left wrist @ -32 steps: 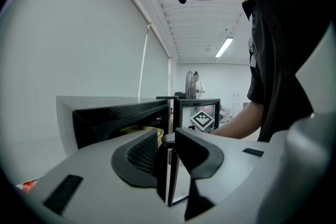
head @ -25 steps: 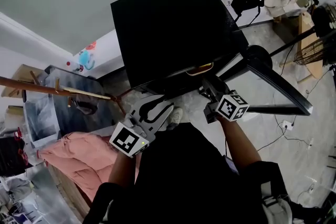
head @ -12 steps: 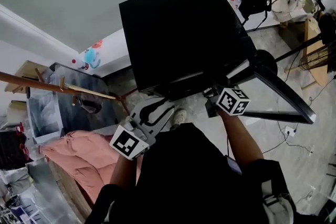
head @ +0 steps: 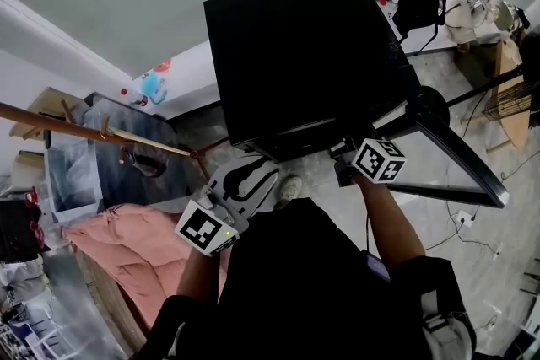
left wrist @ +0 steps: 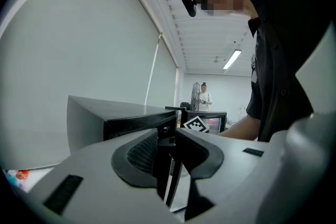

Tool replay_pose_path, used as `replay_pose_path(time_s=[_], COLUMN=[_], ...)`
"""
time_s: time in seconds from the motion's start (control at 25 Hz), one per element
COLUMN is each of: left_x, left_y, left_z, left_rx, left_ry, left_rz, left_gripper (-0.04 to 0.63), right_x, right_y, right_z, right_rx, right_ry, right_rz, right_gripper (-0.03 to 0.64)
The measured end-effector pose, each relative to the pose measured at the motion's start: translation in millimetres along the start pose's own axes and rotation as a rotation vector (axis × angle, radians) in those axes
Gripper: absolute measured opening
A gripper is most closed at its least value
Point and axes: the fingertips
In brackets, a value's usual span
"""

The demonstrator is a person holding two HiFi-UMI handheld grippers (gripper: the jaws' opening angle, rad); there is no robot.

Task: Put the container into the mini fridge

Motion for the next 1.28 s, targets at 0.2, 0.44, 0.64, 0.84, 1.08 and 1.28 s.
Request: replay_pose_path(time_s=[0.2, 0.44, 0.64, 0.84, 1.08, 1.28], left_x=[5.3, 12.3, 14.0, 20.4, 28.5, 39.7], left_y=[3.7, 13.5, 20.7, 31.3, 46.4, 57.5], left_z=[1.1, -4.6, -4.9, -2.7, 3.3, 2.8], left_rx=[0.016, 0.015, 0.02, 0.037, 0.077, 0.081], left_ry=[0.006, 0.066, 0.072, 0.067, 0.049, 0.04], left_rz=[-0.013, -0.028, -0.01, -0.036, -0.044, -0.068], left_gripper=[0.115, 0.11, 0.096, 0.081, 0.081, 0.077], right_x=[-10.1, -31.5, -46.8, -57.6, -68.3, -72.8], right_y=[-18.3, -54.5, -79.3, -103.5, -128.0, -142.3], right_z=[3.8, 21.4, 38.6, 58.2, 81.2, 97.0], right_rx=[0.006, 0.04, 0.096, 0.144, 0.199, 0.246], right_ry=[-0.006, -0.073, -0.087, -0.105, -0.167, -0.195], right_rz=[0.018, 0.061, 0.078, 0.09, 0.109, 0.119], right_gripper=[0.118, 0.117, 0.115, 0.1, 0.077, 0.043])
Point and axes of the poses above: the fingertips, and each gripper's own axes: y forward along the fingers, x to its right, z out of its top, and after that the axes turned 13 degrees about x, right-handed
